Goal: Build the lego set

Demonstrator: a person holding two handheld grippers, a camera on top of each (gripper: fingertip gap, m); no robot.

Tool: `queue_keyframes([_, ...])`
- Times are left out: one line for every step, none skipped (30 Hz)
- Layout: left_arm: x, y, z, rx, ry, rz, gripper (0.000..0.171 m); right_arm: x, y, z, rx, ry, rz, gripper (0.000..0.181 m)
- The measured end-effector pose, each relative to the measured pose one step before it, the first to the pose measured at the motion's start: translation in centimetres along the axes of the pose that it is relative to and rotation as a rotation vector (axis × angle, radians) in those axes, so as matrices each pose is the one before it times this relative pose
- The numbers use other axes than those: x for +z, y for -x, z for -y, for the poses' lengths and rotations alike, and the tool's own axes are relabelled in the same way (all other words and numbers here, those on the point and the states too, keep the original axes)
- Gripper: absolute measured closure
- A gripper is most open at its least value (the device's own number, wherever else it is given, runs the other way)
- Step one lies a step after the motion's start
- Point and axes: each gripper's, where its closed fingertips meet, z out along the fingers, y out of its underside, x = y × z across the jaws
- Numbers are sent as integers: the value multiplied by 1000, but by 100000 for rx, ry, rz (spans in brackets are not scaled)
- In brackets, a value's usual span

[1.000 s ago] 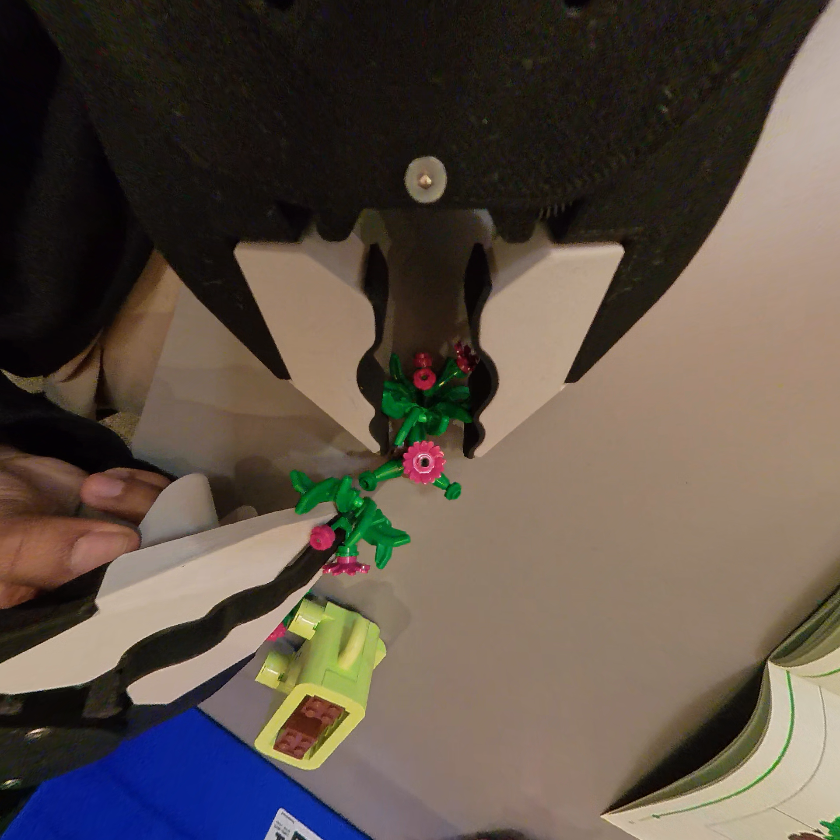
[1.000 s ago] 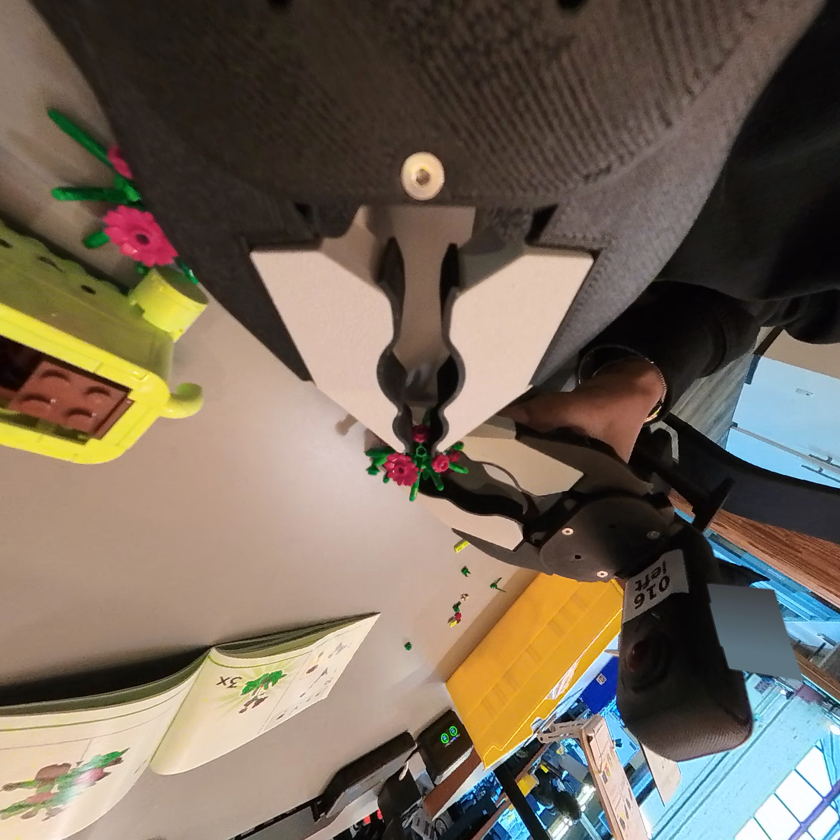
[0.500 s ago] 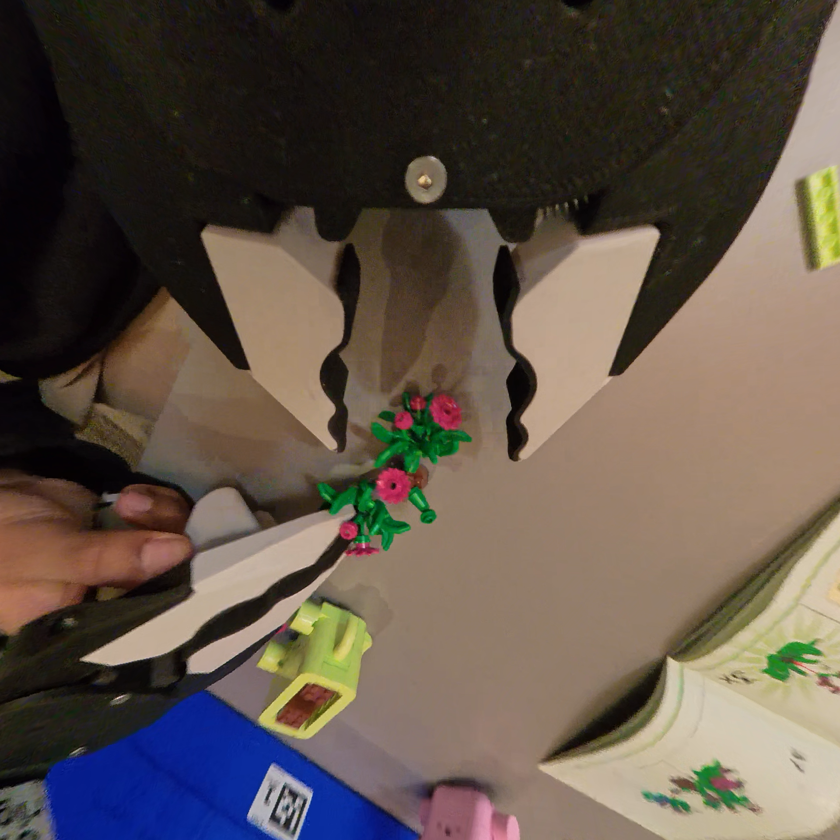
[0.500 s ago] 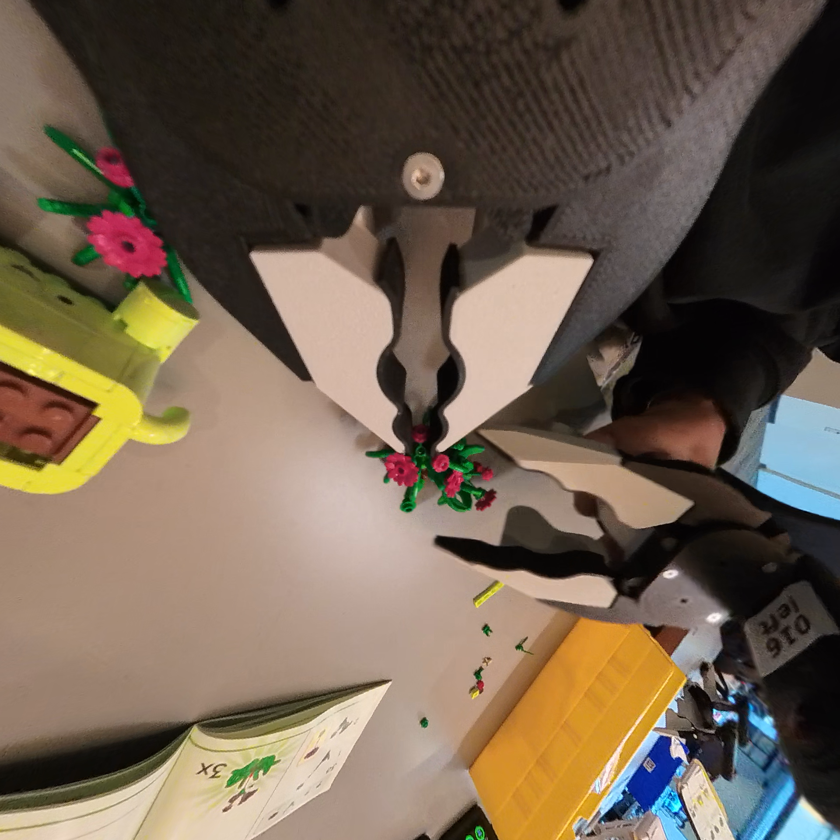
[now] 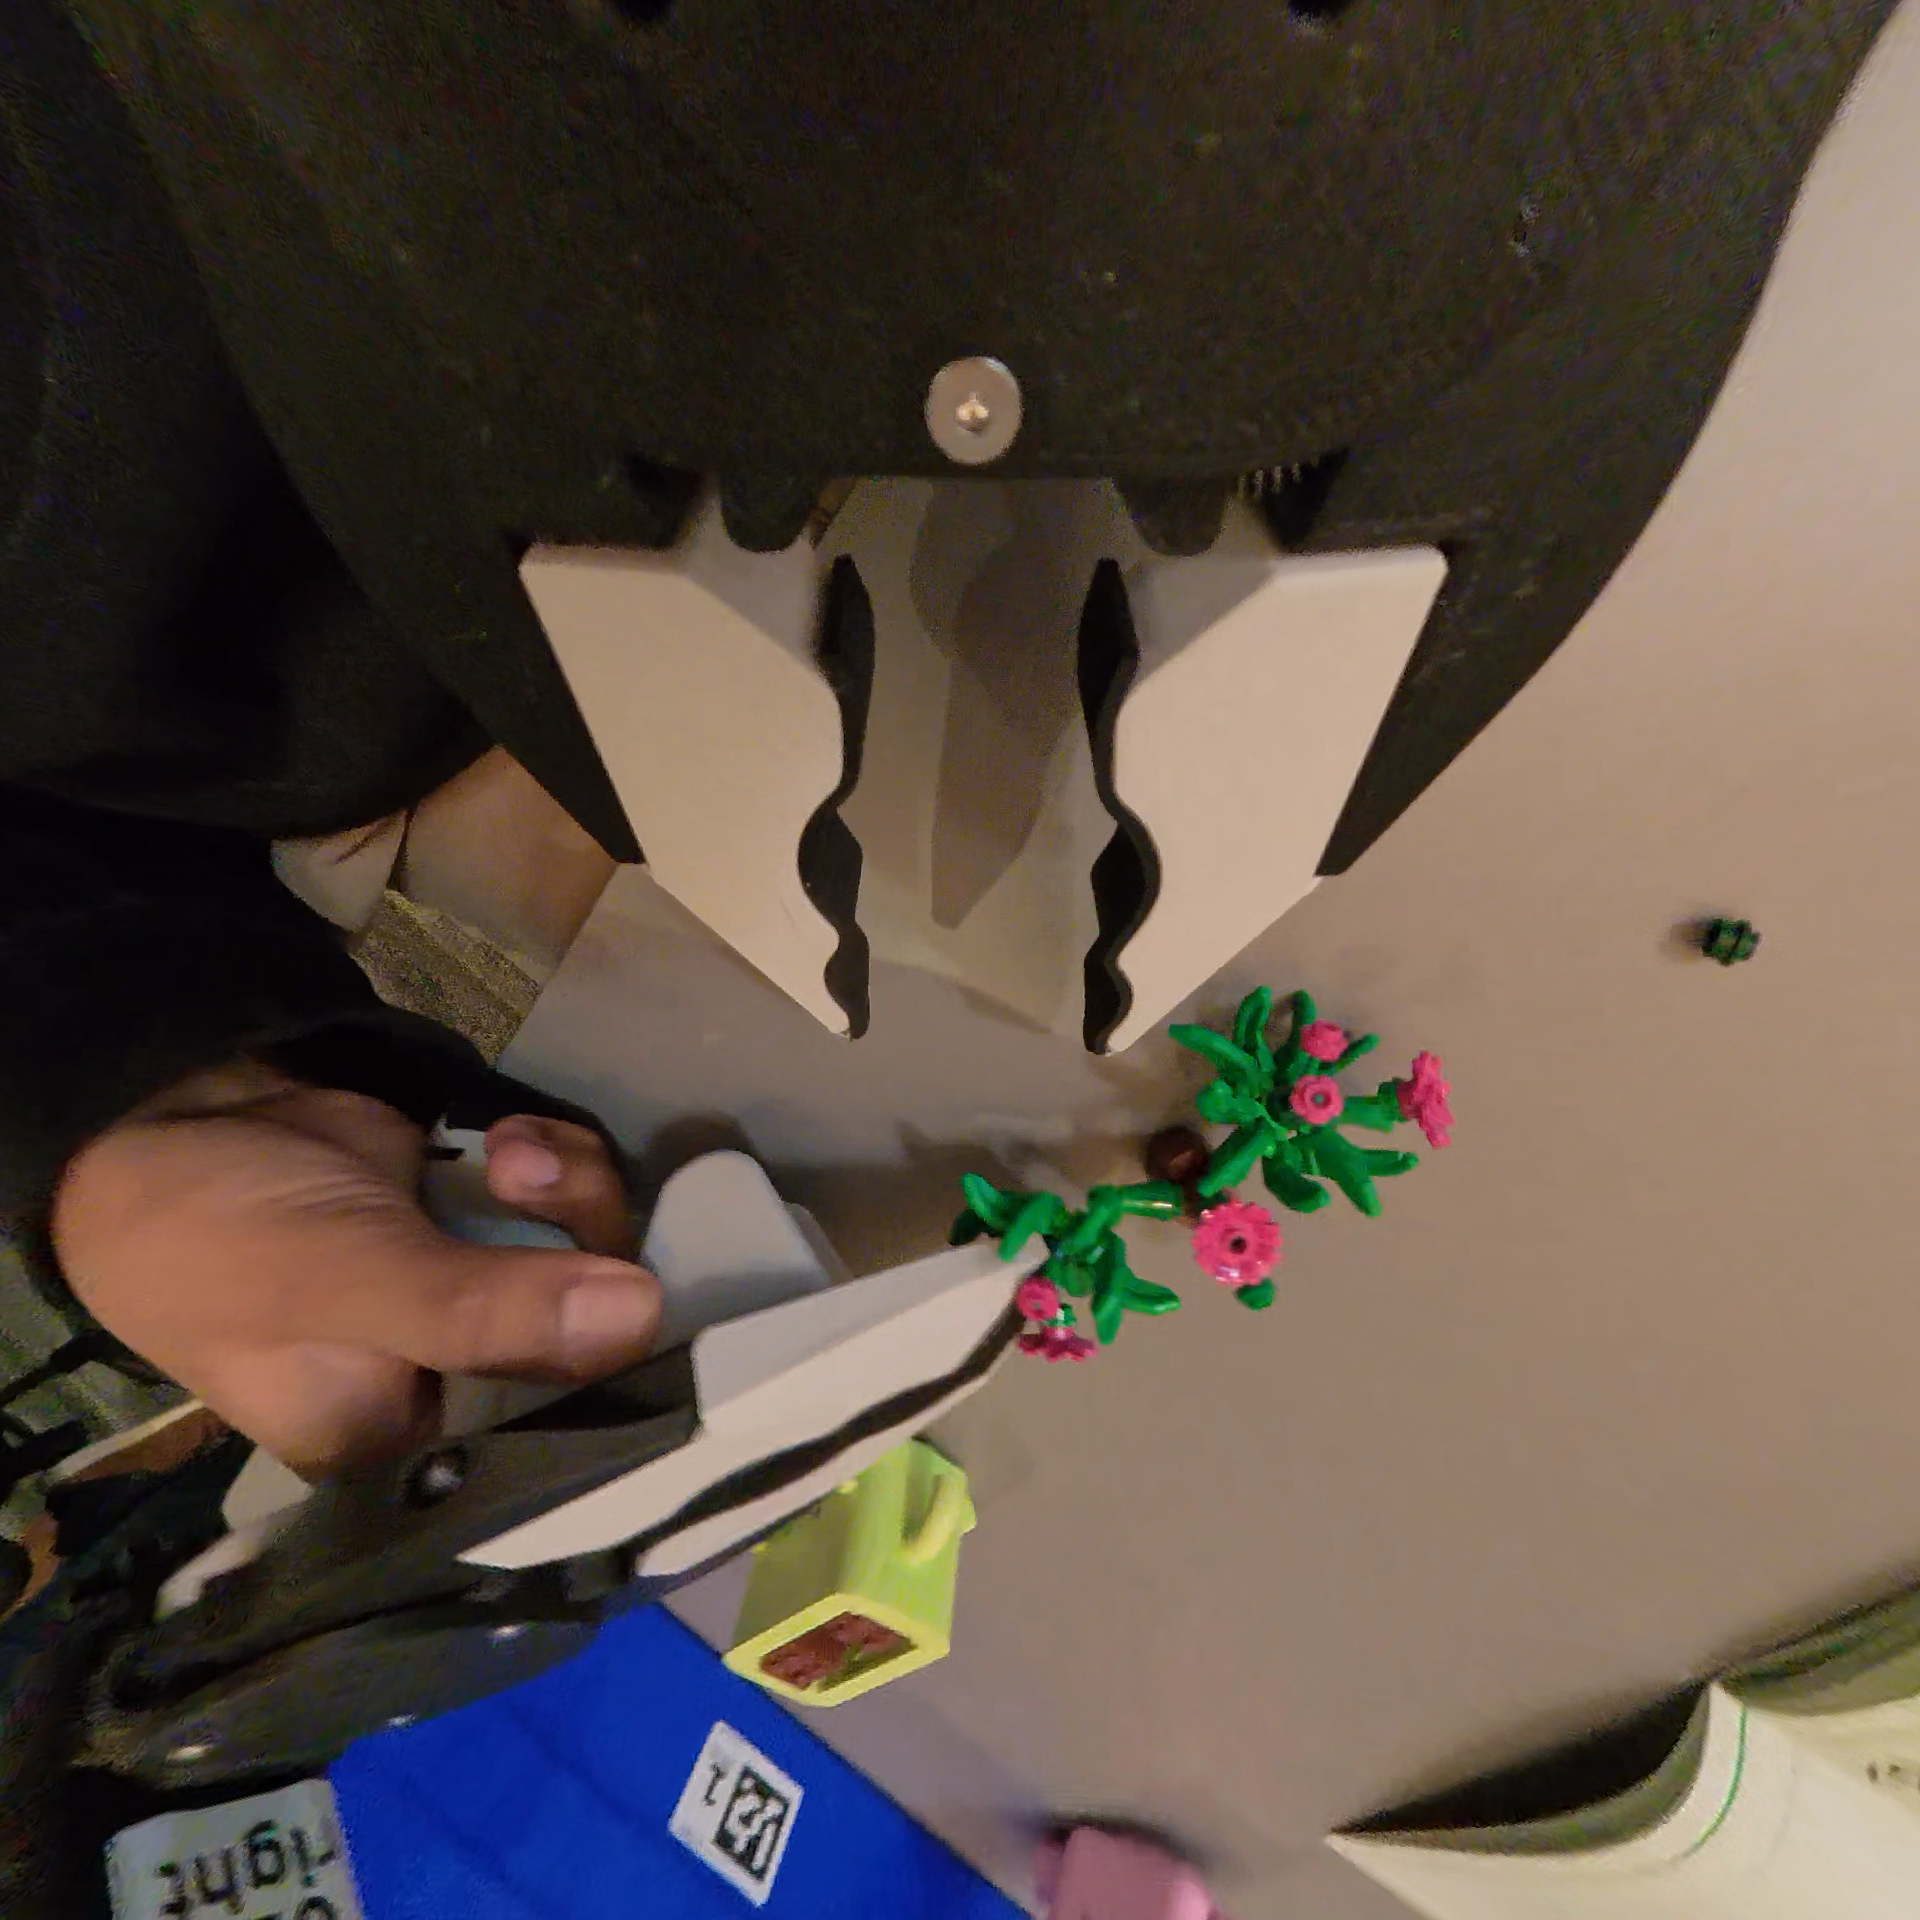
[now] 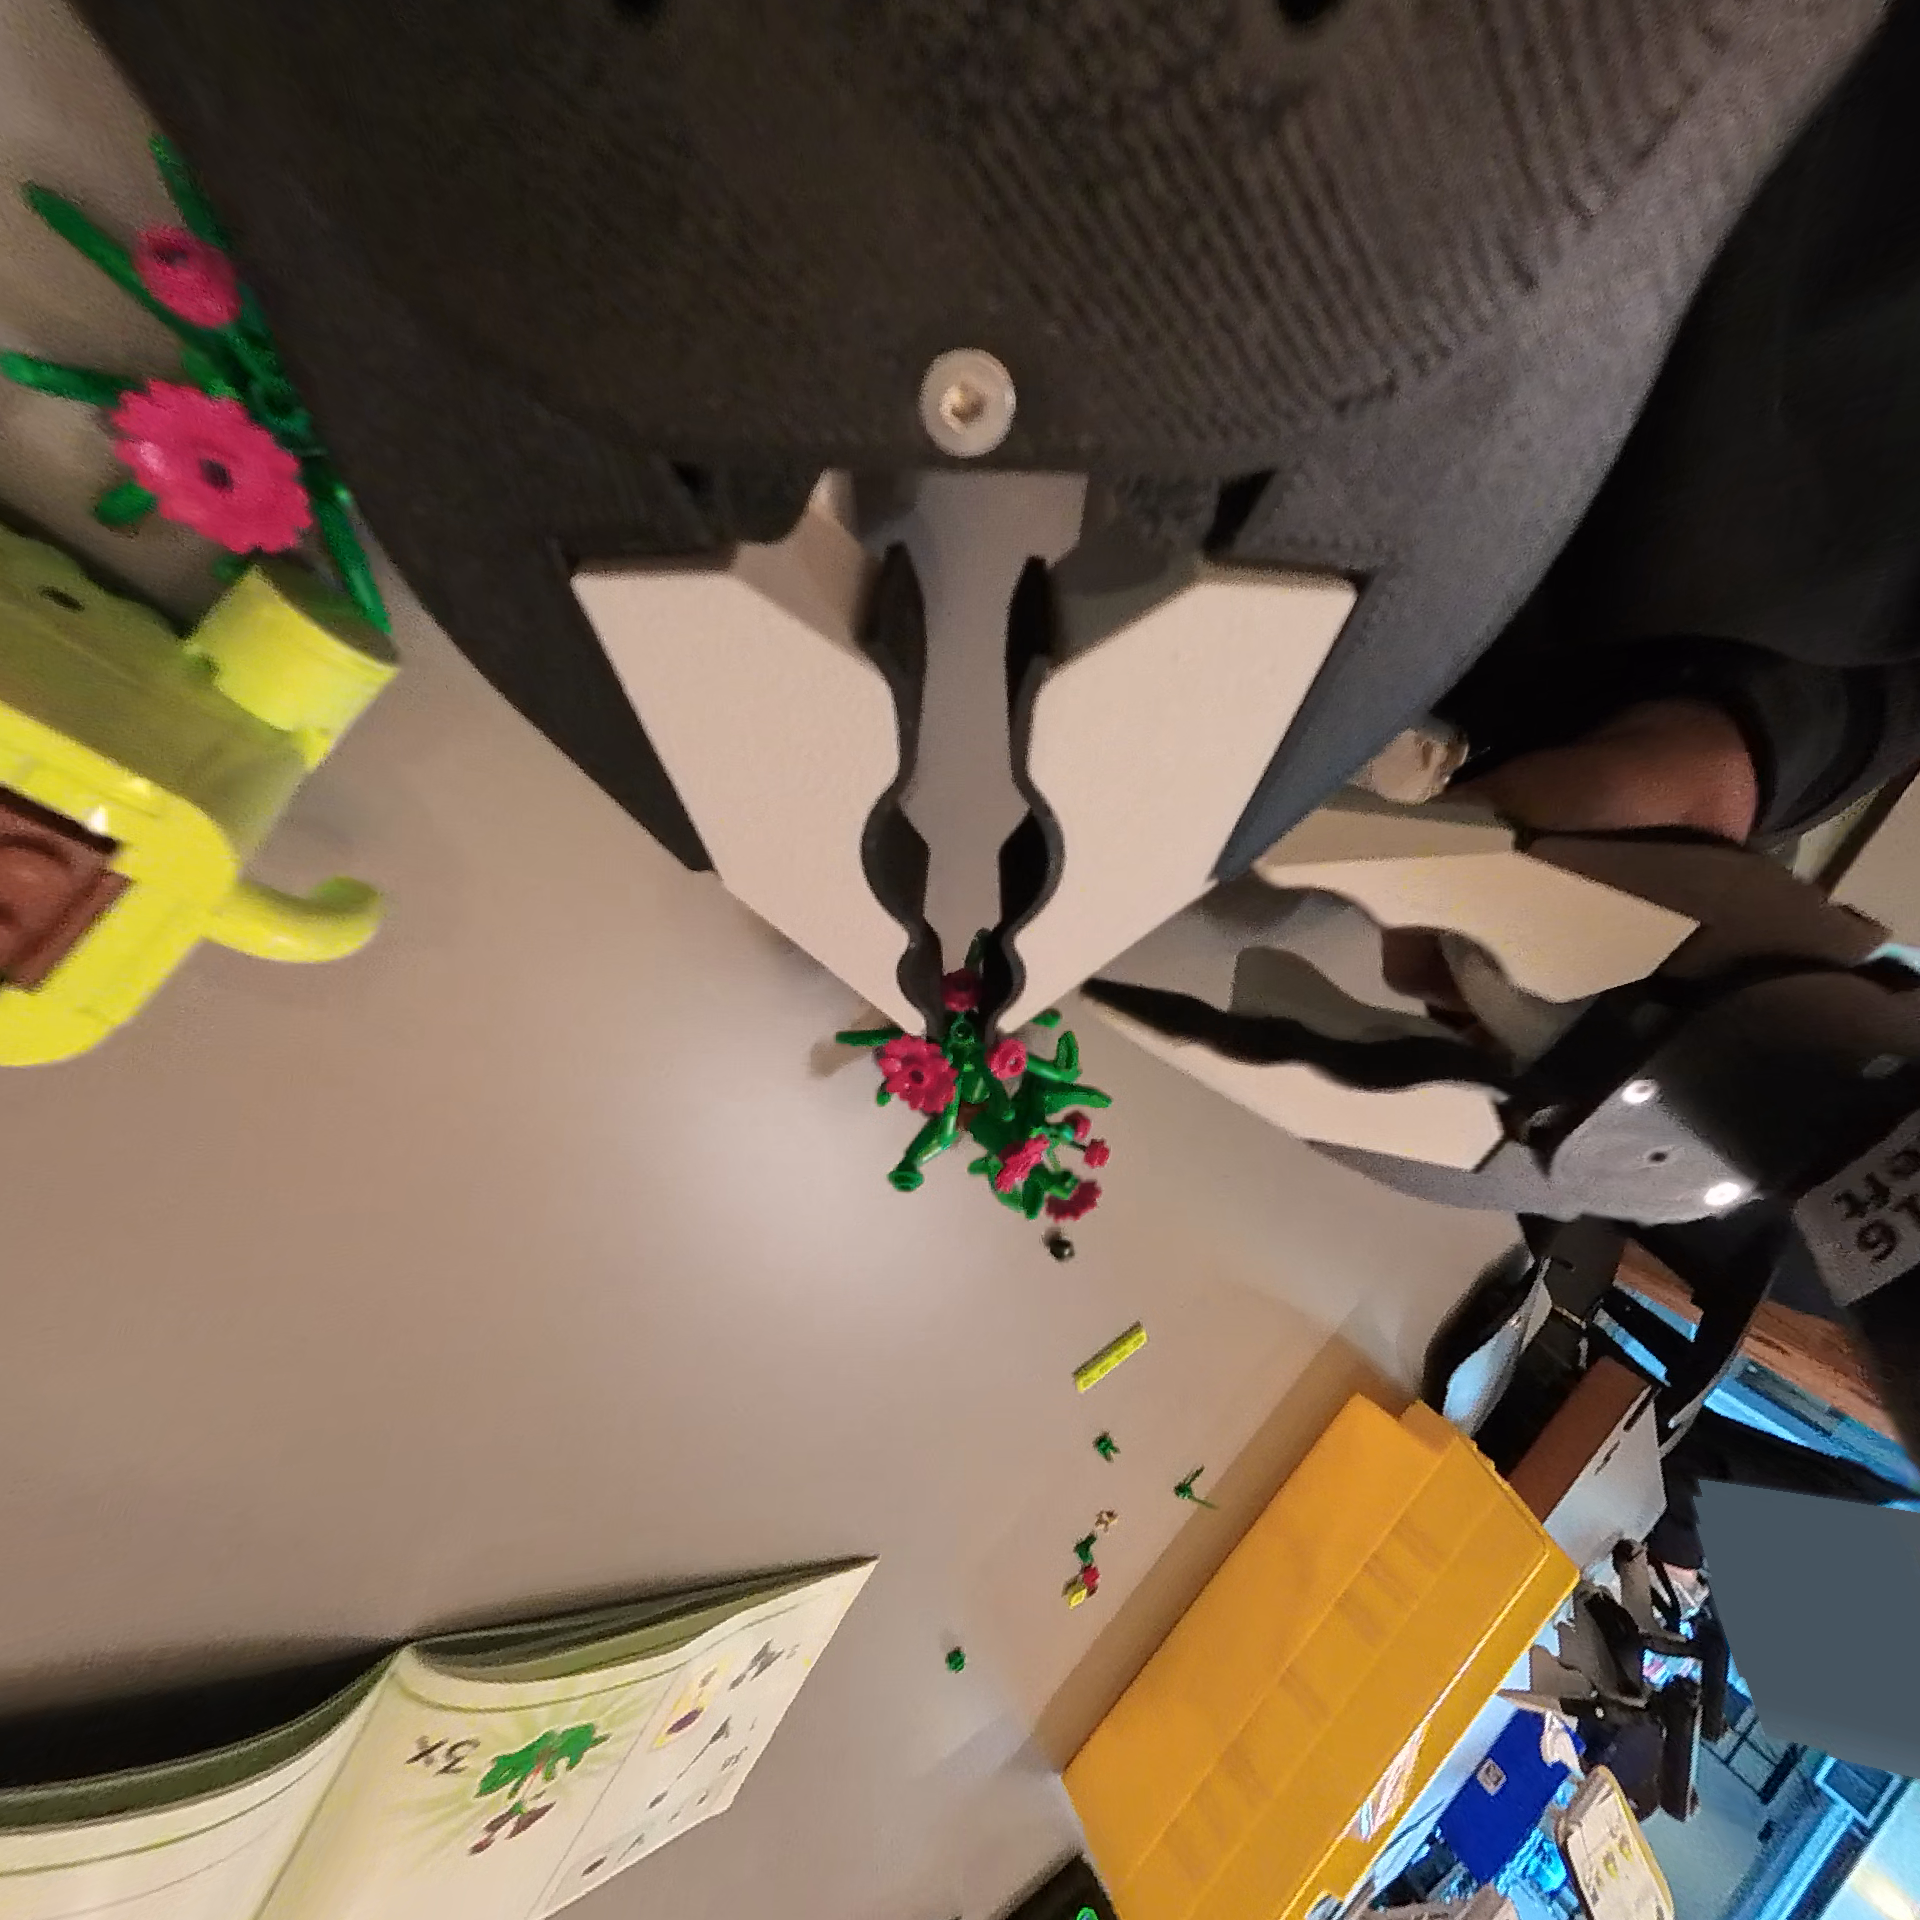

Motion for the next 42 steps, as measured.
queue_keyframes([51,425,-78,-1602,656,1212,131,162,290,-202,-226,1227,1086,177])
queue_keyframes([-52,513,-22,-1221,64,1941,129,167,445,-88,-313,471,1933,177])
queue_keyframes([-117,554,-1,-1027,-257,2087,128,166,698,80,-640,-578,3735,177])
queue_keyframes([-143,572,48,-1098,-622,2005,126,151,769,119,163,-738,4426,177])
queue_keyframes([-131,549,105,-1377,-873,1694,124,104,637,119,1155,-620,4128,177])
queue_keyframes([-82,308,181,-1232,-972,83,123,1,386,234,1349,-1432,2971,177])
queue_keyframes([-43,228,201,-1359,-890,-273,124,-111,85,283,948,-1786,1270,177])
queue_keyframes([4,244,197,-947,-416,122,124,-178,-188,186,186,-1067,-494,177])
queue_keyframes([26,327,183,37,-69,927,124,-231,-265,142,-545,-728,-1259,177])
queue_keyframes([59,415,154,526,274,1735,125,-260,-228,159,-641,-855,-1157,177])
queue_keyframes([114,386,165,839,264,1648,126,-260,-137,171,-372,-960,-626,177])
queue_keyframes([184,308,141,775,461,1214,128,-251,-48,177,18,-1035,-124,177])
queue_keyframes([251,233,58,444,1007,755,129,-241,-7,189,121,-1214,92,177])
queue_keyframes([303,152,10,172,1268,401,129,-218,-1,186,67,-1255,101,177])
queue_keyframes([307,-9,-28,318,1458,-422,128,-179,-6,164,-66,-1105,52,177])
queue_keyframes([291,-126,-93,620,1651,-772,128,-144,-37,119,-147,-872,-63,177])
queue_keyframes([263,-121,-129,672,1679,-394,128,-117,-45,70,-112,-654,-87,177])
queue_keyframes([204,-63,-154,791,1632,233,130,-75,-45,38,-129,-530,-17,177])
queue_keyframes([175,-15,-135,778,1375,518,133,-57,-25,23,-178,-517,90,177])
queue_keyframes([80,22,50,442,82,613,136,-28,-22,6,-107,-598,102,177])
queue_keyframes([85,-15,54,24,70,-26,139,2,-20,1,-34,-583,197,177])
queue_keyframes([108,-18,93,-523,-54,-562,140,17,-32,2,258,-421,225,177])
queue_keyframes([89,-26,151,-899,-331,-966,141,-26,16,55,445,-418,368,177])
queue_keyframes([120,-31,118,-952,-133,-1098,141,-67,-20,120,152,-793,67,177])
queue_keyframes([109,-27,99,-779,-4,-868,142,-83,-102,11,409,-173,-455,177])
queue_keyframes([117,-28,98,-399,9,-626,143,-82,-105,-30,465,169,-272,177])
queue_keyframes([111,-26,56,-7,204,-176,144,-106,1,59,452,-510,387,177])
queue_keyframes([110,-20,-6,395,545,53,151,-99,14,106,455,-890,449,177])
queue_keyframes([116,-137,-98,782,992,-562,157,-75,-4,58,440,-491,376,177])
queue_keyframes([45,-37,13,465,106,156,157,-53,24,21,272,-223,330,177])
queue_keyframes([-11,-18,-3,468,-16,310,158,-31,22,36,4,-311,205,177])
queue_keyframes([-24,-60,29,340,-230,-184,158,-14,11,26,-149,-193,-27,177])
queue_keyframes([-81,-86,87,114,-815,-694,158,14,10,0,-284,-31,-191,177])
queue_keyframes([-171,-107,179,-182,-1665,-1070,158,16,34,16,-466,-135,-143,177])
queue_keyframes([-250,-192,308,-299,-2596,-1875,158,18,105,129,-699,-890,190,177])
queue_keyframes([-301,-200,382,-583,-3257,-2027,158,4,143,199,-710,-1347,481,177])
queue_keyframes([-331,-365,452,-127,-3793,-3004,158,0,155,214,-446,-1577,643,177])
queue_keyframes([-353,-363,467,58,-3994,-2515,159,-9,245,282,-102,-2171,1508,177])
queue_keyframes([-373,-255,492,233,-4221,-1348,159,-13,316,308,812,-2339,2355,177])
queue_keyframes([-410,-371,534,932,-4456,-1550,159,-46,354,326,1910,-2567,3178,177])
queue_keyframes([-396,-172,511,880,-4136,255,159,-116,518,467,2135,-3473,4374,177])
queue_keyframes([-373,-192,481,1239,-3395,352,159,-127,596,493,1948,-3360,4796,177])
